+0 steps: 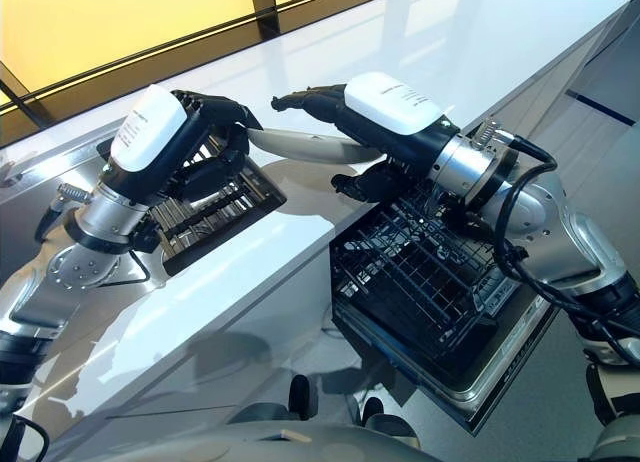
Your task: Pick up plates and place into dishwasher.
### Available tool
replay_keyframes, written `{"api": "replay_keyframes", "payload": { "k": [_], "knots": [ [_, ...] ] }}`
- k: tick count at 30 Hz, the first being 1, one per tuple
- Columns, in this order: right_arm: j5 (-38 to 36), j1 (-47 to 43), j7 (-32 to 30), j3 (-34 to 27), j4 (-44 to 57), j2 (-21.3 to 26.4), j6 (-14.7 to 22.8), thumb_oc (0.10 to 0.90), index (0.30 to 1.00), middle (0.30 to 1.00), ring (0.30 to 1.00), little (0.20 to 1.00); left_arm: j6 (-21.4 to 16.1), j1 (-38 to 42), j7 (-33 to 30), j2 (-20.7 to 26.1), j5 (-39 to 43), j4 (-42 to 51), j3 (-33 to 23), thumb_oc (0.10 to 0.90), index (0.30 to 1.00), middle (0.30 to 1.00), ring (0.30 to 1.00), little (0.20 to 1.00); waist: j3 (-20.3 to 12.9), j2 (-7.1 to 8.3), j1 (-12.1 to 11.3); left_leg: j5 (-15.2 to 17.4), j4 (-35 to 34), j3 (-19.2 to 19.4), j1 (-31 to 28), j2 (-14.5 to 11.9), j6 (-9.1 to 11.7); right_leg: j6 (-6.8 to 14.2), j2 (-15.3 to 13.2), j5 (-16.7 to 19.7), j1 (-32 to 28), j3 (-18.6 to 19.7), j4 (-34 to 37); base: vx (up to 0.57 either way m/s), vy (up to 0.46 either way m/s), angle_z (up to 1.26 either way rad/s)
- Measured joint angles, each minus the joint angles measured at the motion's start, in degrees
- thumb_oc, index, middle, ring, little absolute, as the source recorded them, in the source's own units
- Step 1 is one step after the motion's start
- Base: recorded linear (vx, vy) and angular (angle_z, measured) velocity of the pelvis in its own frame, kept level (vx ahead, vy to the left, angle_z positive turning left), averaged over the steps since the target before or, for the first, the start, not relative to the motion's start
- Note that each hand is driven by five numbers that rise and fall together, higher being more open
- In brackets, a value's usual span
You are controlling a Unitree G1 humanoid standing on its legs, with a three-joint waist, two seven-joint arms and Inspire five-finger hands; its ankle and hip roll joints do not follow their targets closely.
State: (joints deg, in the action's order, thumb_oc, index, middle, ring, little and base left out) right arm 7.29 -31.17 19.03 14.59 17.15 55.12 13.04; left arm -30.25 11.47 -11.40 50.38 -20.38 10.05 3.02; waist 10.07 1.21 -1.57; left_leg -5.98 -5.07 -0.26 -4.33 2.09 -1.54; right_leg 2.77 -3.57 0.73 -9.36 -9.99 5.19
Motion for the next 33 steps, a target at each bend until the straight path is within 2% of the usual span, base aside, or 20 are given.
{"api": "replay_keyframes", "payload": {
  "k": [1, 2, 3, 4, 11, 14, 19, 20, 21, 27, 29, 33],
  "knots": [
    [-0.4, 0.0, 0.2, 0.0, 0.0, 0.0, -0.5, 0.800, 0.900, 0.900, 0.900, 0.900, 0.0, 0.0, -0.1, 0.0, 0.0, 0.2, 0.0, 0.100, 0.300, 0.300, 0.300, 0.200, 0.0, 0.00, 0.0, 0.0, 0.0, 0.0, 0.0, 0.0, 0.0, 0.0, 0.0, 0.0, 0.0, 0.0, 0.0, 0.00, 0.000, 0.00],
    [-0.6, 0.0, 0.2, 0.0, 0.0, 0.0, -1.1, 0.405, 0.561, 0.561, 0.561, 0.505, 0.0, 0.0, -0.1, 0.0, 0.0, 0.3, 0.0, 0.100, 0.300, 0.300, 0.300, 0.200, 0.0, 0.01, 0.0, 0.0, 0.0, 0.0, 0.0, 0.0, 0.0, 0.0, 0.0, 0.0, 0.0, 0.0, 0.0, 0.00, 0.000, 0.00],
    [-0.6, 0.0, 0.2, 0.0, -0.1, 0.0, -1.5, 0.306, 0.476, 0.476, 0.476, 0.406, 0.0, 0.0, -0.1, 0.0, 0.0, 0.4, 0.0, 0.100, 0.300, 0.300, 0.300, 0.200, 0.0, 0.01, 0.0, 0.0, 0.0, 0.0, 0.0, 0.0, 0.0, 0.0, 0.0, 0.0, 0.0, 0.0, 0.0, 0.00, 0.000, 0.00],
    [-0.6, 0.0, 0.2, 0.0, -0.2, 0.0, -1.9, 0.100, 0.300, 0.300, 0.300, 0.200, 0.0, 0.0, -0.1, 0.0, 0.0, 0.4, 0.0, 0.100, 0.300, 0.300, 0.300, 0.200, 0.0, 0.02, 0.0, 0.0, 0.0, 0.0, 0.0, 0.0, 0.0, 0.0, 0.0, 0.0, 0.0, 0.0, 0.0, 0.00, 0.000, 0.00],
    [-0.2, 0.1, -1.5, 0.0, -2.5, -1.0, -3.3, 0.100, 0.300, 0.300, 0.300, 0.200, -0.3, 0.3, -0.2, -0.6, 1.3, 0.9, -0.1, 0.100, 0.300, 0.300, 0.300, 0.200, 0.1, 0.22, 0.0, 0.0, 0.0, 0.0, 0.0, 0.0, 0.0, 0.0, 0.0, 0.0, 0.0, -0.1, 0.0, 0.00, 0.000, 0.00],
    [0.5, 0.1, -5.1, 0.0, -3.7, -3.0, -4.2, 0.100, 0.300, 0.300, 0.300, 0.200, -0.4, 0.3, -0.2, -0.9, 1.4, 1.2, -0.1, 0.100, 0.300, 0.300, 0.300, 0.200, 0.0, 0.37, 0.0, 0.0, 0.0, 0.0, 0.0, 0.0, 0.0, 0.0, 0.0, 0.0, 0.0, -0.1, 0.0, 0.00, 0.000, 0.00],
    [2.2, 1.8, -9.3, 0.0, -3.6, -4.7, -3.0, 0.100, 0.300, 0.300, 0.300, 0.200, 0.4, 0.3, 0.8, -2.9, 5.4, 1.2, -0.4, 0.100, 0.300, 0.300, 0.300, 0.200, 0.1, 0.46, 0.0, 0.0, 0.0, 0.0, 0.0, 0.0, 0.0, 0.0, 0.0, 0.0, 0.0, -0.1, 0.0, 0.00, 0.000, 0.00],
    [2.8, 2.2, -10.2, 0.0, -3.6, -5.1, -3.0, 0.100, 0.300, 0.300, 0.300, 0.200, 0.7, 0.3, 1.7, -3.4, 6.8, 1.2, -0.5, 0.155, 0.347, 0.347, 0.347, 0.255, 0.1, 0.46, 0.0, 0.0, 0.0, 0.0, 0.0, 0.0, 0.0, 0.0, 0.0, 0.0, 0.0, -0.1, 0.0, 0.00, 0.000, 0.00],
    [3.4, 2.4, -11.2, 0.0, -3.6, -5.4, -3.0, 0.100, 0.300, 0.300, 0.300, 0.200, 1.3, 0.3, 3.2, -4.0, 9.8, 1.2, -0.5, 0.800, 0.900, 0.900, 0.900, 0.900, 0.1, 0.46, 0.0, 0.0, 0.0, 0.0, 0.0, 0.0, 0.0, 0.0, 0.0, 0.0, 0.0, -0.1, 0.0, 0.00, 0.000, 0.00],
    [5.3, 5.2, -19.0, 0.0, -4.3, -8.3, -2.7, 0.100, 0.300, 0.300, 0.300, 0.200, 6.4, 0.4, 12.0, -8.9, 28.0, 2.7, -0.4, 0.800, 0.900, 0.900, 0.900, 0.900, 0.1, 0.47, 0.1, 0.0, 0.0, 0.0, 0.0, 0.0, 0.0, 0.0, 0.0, 0.0, -0.1, -0.1, 0.0, 0.00, 0.000, 0.00],
    [7.0, 5.4, -22.7, 0.0, -5.8, -9.2, -2.2, 0.100, 0.300, 0.300, 0.300, 0.200, 8.0, 0.4, 14.3, -9.4, 30.6, 3.1, -0.1, 0.800, 0.900, 0.900, 0.900, 0.900, 0.1, 0.45, 0.2, 0.0, 0.0, 0.0, 0.0, 0.0, -0.1, 0.0, 0.0, 0.0, 0.0, -0.1, 0.0, 0.00, 0.000, 0.00],
    [8.7, 6.1, -27.5, -0.6, -7.6, -9.2, -1.6, 0.100, 0.300, 0.300, 0.300, 0.200, 9.6, 0.4, 15.3, -8.8, 30.5, 3.9, 0.0, 0.800, 0.900, 0.900, 0.900, 0.900, 0.1, 0.41, 0.2, 0.0, 0.0, 0.0, 0.0, 0.0, -0.1, 0.0, 0.0, 0.0, -0.1, 0.0, 0.0, 0.00, 0.000, 0.00]
  ]
}}
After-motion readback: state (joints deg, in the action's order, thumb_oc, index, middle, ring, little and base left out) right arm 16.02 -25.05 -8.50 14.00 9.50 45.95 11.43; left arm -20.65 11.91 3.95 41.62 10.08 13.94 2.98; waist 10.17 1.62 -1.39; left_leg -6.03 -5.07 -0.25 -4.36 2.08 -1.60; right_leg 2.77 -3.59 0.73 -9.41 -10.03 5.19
